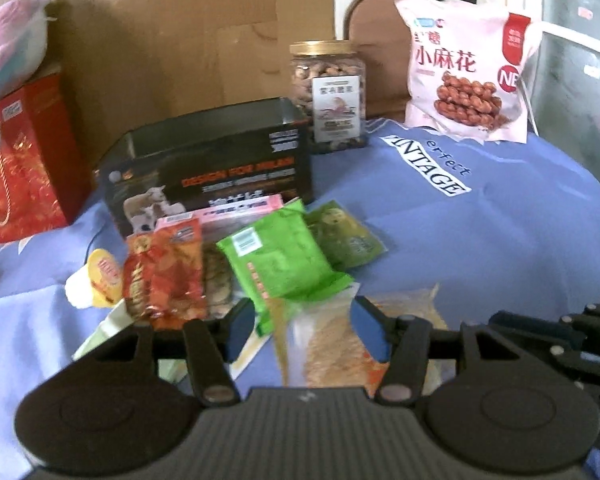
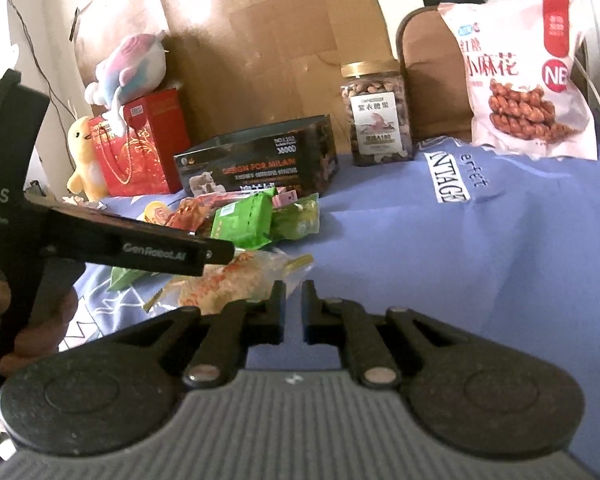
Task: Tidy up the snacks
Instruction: 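Close the left tool on the wrapped round cake and lift it, then drop the wrapped cake into the black tin box with the left tool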
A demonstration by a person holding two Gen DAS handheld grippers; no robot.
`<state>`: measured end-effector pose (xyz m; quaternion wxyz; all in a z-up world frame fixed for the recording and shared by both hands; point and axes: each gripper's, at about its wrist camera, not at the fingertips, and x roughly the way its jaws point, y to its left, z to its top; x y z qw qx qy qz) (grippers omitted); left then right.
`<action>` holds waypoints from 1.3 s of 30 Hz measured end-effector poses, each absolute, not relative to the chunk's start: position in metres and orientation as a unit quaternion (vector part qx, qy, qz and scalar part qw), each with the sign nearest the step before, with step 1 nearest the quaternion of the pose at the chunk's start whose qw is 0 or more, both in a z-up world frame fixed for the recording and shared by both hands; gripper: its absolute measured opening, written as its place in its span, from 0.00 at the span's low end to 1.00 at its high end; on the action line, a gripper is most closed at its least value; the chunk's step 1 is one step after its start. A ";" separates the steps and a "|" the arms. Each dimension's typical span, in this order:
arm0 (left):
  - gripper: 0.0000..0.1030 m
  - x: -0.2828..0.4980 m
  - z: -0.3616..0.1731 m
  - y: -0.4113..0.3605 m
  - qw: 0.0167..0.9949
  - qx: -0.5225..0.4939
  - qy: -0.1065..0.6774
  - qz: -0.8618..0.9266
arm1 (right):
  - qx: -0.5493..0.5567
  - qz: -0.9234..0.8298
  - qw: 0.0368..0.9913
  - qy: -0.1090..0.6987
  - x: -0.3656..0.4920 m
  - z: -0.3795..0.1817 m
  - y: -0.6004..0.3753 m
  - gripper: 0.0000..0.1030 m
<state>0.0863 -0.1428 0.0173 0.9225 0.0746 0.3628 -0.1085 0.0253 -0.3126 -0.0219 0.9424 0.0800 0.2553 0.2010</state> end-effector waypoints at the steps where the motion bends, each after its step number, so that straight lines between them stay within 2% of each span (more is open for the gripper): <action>1: 0.53 0.086 0.017 -0.145 0.922 0.077 0.363 -0.108 | 0.082 0.205 0.941 0.255 0.025 -0.023 -0.315 0.13; 11: 0.55 0.088 0.018 -0.155 0.921 0.089 0.364 -0.103 | 0.097 0.218 0.938 0.252 0.025 -0.026 -0.322 0.16; 12: 0.56 0.088 0.017 -0.155 0.921 0.088 0.364 -0.104 | 0.097 0.220 0.937 0.253 0.026 -0.026 -0.322 0.20; 13: 0.56 0.088 0.017 -0.155 0.921 0.087 0.364 -0.104 | 0.098 0.221 0.937 0.254 0.026 -0.026 -0.321 0.31; 15: 0.57 0.088 0.018 -0.153 0.921 0.083 0.366 -0.107 | 0.096 0.221 0.937 0.251 0.025 -0.025 -0.319 0.43; 17: 0.57 0.088 0.020 -0.146 0.920 0.072 0.368 -0.115 | 0.091 0.227 0.936 0.252 0.024 -0.024 -0.316 0.46; 19: 0.57 0.088 0.026 -0.132 0.924 0.054 0.361 -0.116 | 0.079 0.232 0.935 0.257 0.025 -0.024 -0.312 0.56; 23: 0.57 0.089 0.033 -0.086 0.919 -0.014 0.370 -0.133 | 0.049 0.241 0.932 0.266 0.025 -0.025 -0.301 0.61; 25: 0.57 0.087 0.032 -0.067 0.909 -0.055 0.382 -0.158 | 0.035 0.244 0.930 0.272 0.028 -0.026 -0.296 0.70; 30: 0.57 0.087 0.017 -0.055 0.874 -0.117 0.414 -0.224 | 0.010 0.257 0.925 0.281 0.034 -0.028 -0.282 0.71; 34: 0.54 0.100 -0.007 -0.076 0.855 -0.118 0.443 -0.242 | 0.000 0.267 0.916 0.298 0.039 -0.033 -0.273 0.68; 35: 0.49 0.098 -0.008 -0.079 0.855 -0.118 0.437 -0.252 | -0.013 0.266 0.918 0.293 0.037 -0.033 -0.270 0.64; 36: 0.46 0.097 -0.006 -0.082 0.854 -0.113 0.436 -0.261 | -0.023 0.267 0.918 0.292 0.034 -0.031 -0.267 0.54; 39: 0.38 0.092 0.004 -0.084 0.859 -0.102 0.426 -0.264 | -0.033 0.260 0.923 0.282 0.033 -0.026 -0.264 0.46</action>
